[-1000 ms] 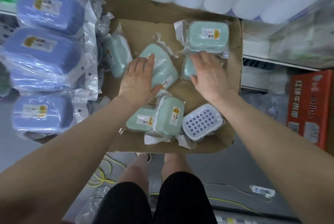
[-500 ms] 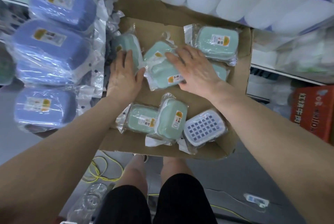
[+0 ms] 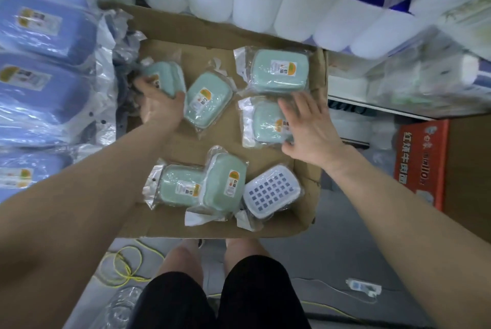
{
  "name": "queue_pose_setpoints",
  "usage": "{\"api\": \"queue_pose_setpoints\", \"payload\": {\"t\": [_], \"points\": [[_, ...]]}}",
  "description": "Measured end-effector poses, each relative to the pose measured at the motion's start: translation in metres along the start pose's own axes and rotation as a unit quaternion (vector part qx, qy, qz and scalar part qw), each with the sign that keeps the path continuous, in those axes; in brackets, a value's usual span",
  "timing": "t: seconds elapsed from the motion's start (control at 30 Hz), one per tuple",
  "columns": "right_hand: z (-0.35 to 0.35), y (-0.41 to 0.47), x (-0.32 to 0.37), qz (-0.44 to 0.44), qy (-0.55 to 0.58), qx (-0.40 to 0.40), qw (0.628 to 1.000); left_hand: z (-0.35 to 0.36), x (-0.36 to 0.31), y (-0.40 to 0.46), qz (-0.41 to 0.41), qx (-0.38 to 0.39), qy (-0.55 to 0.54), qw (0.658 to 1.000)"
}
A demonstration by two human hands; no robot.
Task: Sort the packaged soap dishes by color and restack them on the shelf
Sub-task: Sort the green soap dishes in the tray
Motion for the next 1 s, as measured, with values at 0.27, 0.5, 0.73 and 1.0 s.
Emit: {"api": "queue_pose_setpoints", "payload": {"t": [0.27, 0.5, 0.73, 1.0], "points": [[0.001, 0.024, 0.011, -0.047, 0.022, -0.071, 0.996, -0.020, -0.015, -0.027, 0.250, -0.039, 0.043, 0.967], [-0.010, 0.013, -0.019, 0.001, 0.077, -0.125, 0.989, -0.012, -0.055, -0.043, 0.400, 0.019, 0.089, 0.912], [-0.004, -0.009, -0.043, 0.082, 0.090, -0.124, 0.985, 0.046, -0.105, -0.054, 0.541, 0.115, 0.204, 0.808], [0.008, -0.030, -0.036, 0.092, 0.077, -0.178, 0.977, 0.060, -0.135, -0.042, 0.561, 0.088, 0.288, 0.771]]}}
Point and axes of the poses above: each hand's wrist, its own y-axis towards the middle knuckle, its own z-axis out of the palm, x = y × z, the point moved 1 cm from there along y, towards the middle knuckle, and after that the axes turned 4 degrees about y, right-handed, at the moved point
